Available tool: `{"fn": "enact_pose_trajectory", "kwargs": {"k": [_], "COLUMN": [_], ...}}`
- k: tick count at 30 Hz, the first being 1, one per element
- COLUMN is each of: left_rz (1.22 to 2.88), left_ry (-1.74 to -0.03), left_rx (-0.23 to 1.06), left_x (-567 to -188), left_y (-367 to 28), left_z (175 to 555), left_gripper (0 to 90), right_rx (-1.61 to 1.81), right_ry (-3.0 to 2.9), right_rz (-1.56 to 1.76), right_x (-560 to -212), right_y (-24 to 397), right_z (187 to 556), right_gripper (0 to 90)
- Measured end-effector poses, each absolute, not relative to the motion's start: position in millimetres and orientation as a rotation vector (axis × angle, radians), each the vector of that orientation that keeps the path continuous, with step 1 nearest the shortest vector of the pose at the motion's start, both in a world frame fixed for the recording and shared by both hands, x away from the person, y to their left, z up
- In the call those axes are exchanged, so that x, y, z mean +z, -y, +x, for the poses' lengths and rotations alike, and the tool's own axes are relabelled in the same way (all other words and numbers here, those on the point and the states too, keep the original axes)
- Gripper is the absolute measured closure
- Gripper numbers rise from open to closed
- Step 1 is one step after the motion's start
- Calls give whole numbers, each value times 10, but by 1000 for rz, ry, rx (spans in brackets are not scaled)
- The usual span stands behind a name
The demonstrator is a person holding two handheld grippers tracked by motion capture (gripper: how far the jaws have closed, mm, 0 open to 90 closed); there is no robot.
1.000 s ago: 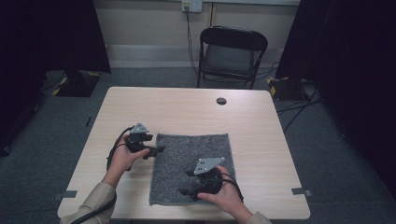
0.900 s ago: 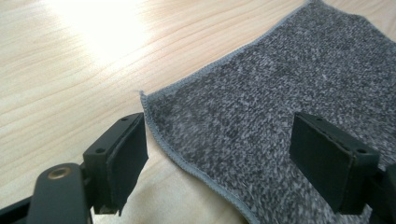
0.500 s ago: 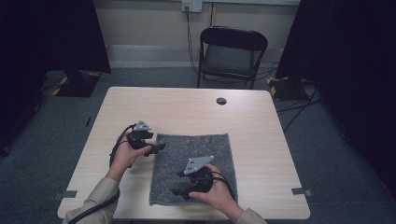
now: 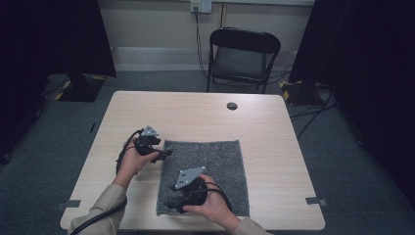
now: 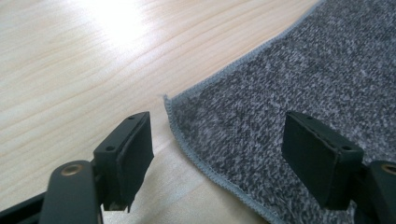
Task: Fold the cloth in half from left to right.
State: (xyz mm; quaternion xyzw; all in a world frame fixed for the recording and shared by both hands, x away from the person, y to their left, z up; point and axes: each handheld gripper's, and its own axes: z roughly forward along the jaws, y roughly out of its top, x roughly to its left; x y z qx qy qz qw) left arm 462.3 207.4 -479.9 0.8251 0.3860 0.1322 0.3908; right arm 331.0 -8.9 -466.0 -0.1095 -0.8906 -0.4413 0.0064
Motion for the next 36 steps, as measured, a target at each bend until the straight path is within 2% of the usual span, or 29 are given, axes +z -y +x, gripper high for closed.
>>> {"fn": "enact_pose_trajectory", "kwargs": {"k": [4,11,12,18,26,31,35,36], "left_rz": [2111,2106,2113,2141,2133,2129,2137,2140], "left_ry": [-982,-996,-993,-980,-983,-980,-966,-947], "left_rx": [349,366,368,377,408,414,446,472], "left_x": [-4845,-4900,-4903,-4918,-4957,-4967,-4954,-4937], "left_y": [-2075,-2075,-2071,-2041,-2039,-2040,-2032,-2027], "left_z": [4635,4639,4640,4645,4662,4677,4679,4680], "left_gripper": [276,277,278,288,316,387,492,566], "right_rx": [-1382,-1362,-1351,-1332,-1352,-1350,-1350,-1350], "right_ry": [2780,2797,2799,2800,2839,2849,2855,2853], "right_rz": [-301,-274,-273,-260,-198,-193,-194,-206], "right_x": [-4695,-4799,-4841,-4935,-4981,-4982,-4980,-4972], "right_y": [1,-49,-56,-64,-58,-56,-53,-53], "right_z": [3261,3201,3184,3165,3094,3081,3069,3060], "right_gripper": [490,526,563,626,811,861,877,879]}}
